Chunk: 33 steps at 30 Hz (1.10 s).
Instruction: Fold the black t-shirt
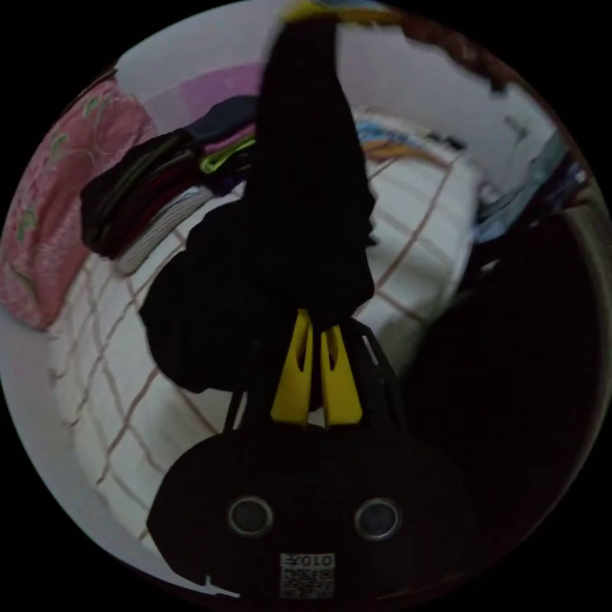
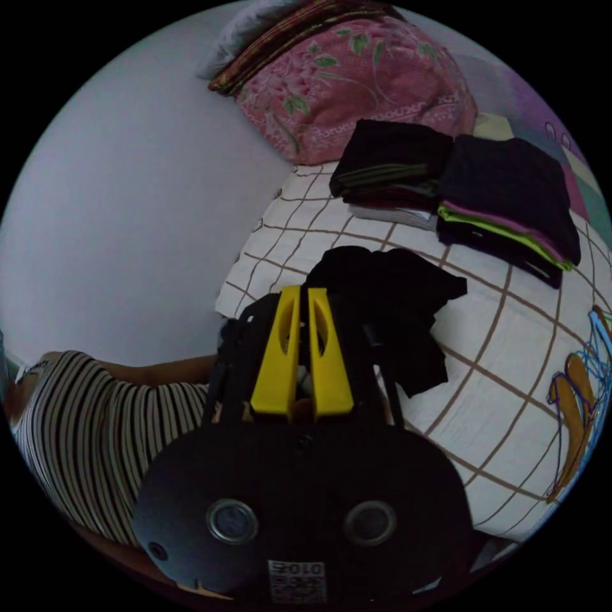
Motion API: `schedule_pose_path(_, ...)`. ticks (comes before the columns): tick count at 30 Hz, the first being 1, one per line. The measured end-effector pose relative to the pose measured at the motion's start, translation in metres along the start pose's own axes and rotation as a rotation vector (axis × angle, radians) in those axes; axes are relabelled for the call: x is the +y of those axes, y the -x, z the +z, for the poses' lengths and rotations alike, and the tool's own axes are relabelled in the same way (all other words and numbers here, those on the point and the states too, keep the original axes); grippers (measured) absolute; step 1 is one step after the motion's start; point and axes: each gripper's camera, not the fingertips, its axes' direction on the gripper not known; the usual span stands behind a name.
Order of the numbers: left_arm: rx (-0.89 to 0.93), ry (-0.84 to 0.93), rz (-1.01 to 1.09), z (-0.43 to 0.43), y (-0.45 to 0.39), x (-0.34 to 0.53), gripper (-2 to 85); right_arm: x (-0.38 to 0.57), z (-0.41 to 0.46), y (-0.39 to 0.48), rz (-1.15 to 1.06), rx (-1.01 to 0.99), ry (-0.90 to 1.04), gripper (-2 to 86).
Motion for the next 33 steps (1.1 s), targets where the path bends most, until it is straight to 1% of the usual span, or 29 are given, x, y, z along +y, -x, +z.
schedule_pose_path(1,0.069,-0.02,0.002,-0.009,0.008,0.003,-0.4,0.001,-0.002,-0.001,0.018,0.007,0.004,4.0)
schedule_pose_path(3,0.336,-0.079,0.032,-0.052,0.04,0.015,-0.4,0.003,-0.008,0.001,0.026,0.008,0.016,3.9)
schedule_pose_path(5,0.448,-0.129,0.075,-0.087,0.063,0.022,-0.4,0.004,-0.011,0.006,0.0,-0.029,0.048,3.8)
schedule_pose_path(7,0.463,-0.144,0.097,-0.116,0.087,0.024,-0.5,0.001,-0.008,0.01,-0.016,-0.074,0.068,3.7)
schedule_pose_path(9,0.449,-0.09,0.098,-0.131,0.118,0.016,-0.5,-0.007,0.004,0.009,-0.016,-0.12,0.08,3.6)
schedule_pose_path(11,0.456,-0.026,0.068,-0.122,0.141,0.007,-0.5,-0.024,0.029,0.001,0.05,-0.137,0.094,3.7)
schedule_pose_path(13,0.475,0.037,-0.007,-0.102,0.163,-0.002,-0.5,-0.037,0.052,-0.008,0.126,-0.111,0.129,3.9)
schedule_pose_path(15,0.466,0.091,-0.175,-0.069,0.19,-0.008,-0.5,-0.048,0.074,-0.021,0.231,-0.059,0.163,4.0)
schedule_pose_path(16,0.457,0.101,-0.223,-0.062,0.195,-0.008,-0.5,-0.054,0.085,-0.028,0.282,-0.033,0.169,4.1)
schedule_pose_path(18,0.45,0.074,-0.339,-0.049,0.207,-0.012,-0.5,-0.061,0.093,-0.029,0.286,-0.01,0.139,4.4)
schedule_pose_path(21,0.418,0.011,-0.378,-0.055,0.208,-0.018,-0.4,-0.071,0.086,-0.01,0.157,0.035,-0.002,6.1)
schedule_pose_path(23,0.398,0.025,-0.371,-0.06,0.208,-0.019,-0.4,-0.074,0.078,0.011,-0.026,0.135,-0.104,8.6)
schedule_pose_path(24,0.395,0.038,-0.357,-0.063,0.208,-0.018,-0.4,-0.074,0.077,0.015,-0.068,0.167,-0.113,9.2)
schedule_pose_path(26,0.41,0.048,-0.326,-0.069,0.207,-0.015,-0.4,-0.076,0.079,0.027,-0.205,0.303,-0.09,10.3)
schedule_pose_path(29,0.428,0.04,-0.262,-0.086,0.204,-0.01,-0.3,-0.079,0.089,0.037,-0.357,0.405,-0.013,11.1)
schedule_pose_path(32,0.406,0.047,-0.241,-0.1,0.199,-0.009,-0.1,-0.089,0.107,0.043,-0.436,0.518,0.104,11.5)
schedule_pose_path(33,0.402,0.047,-0.239,-0.104,0.196,-0.01,-0.1,-0.092,0.111,0.043,-0.444,0.526,0.123,11.5)
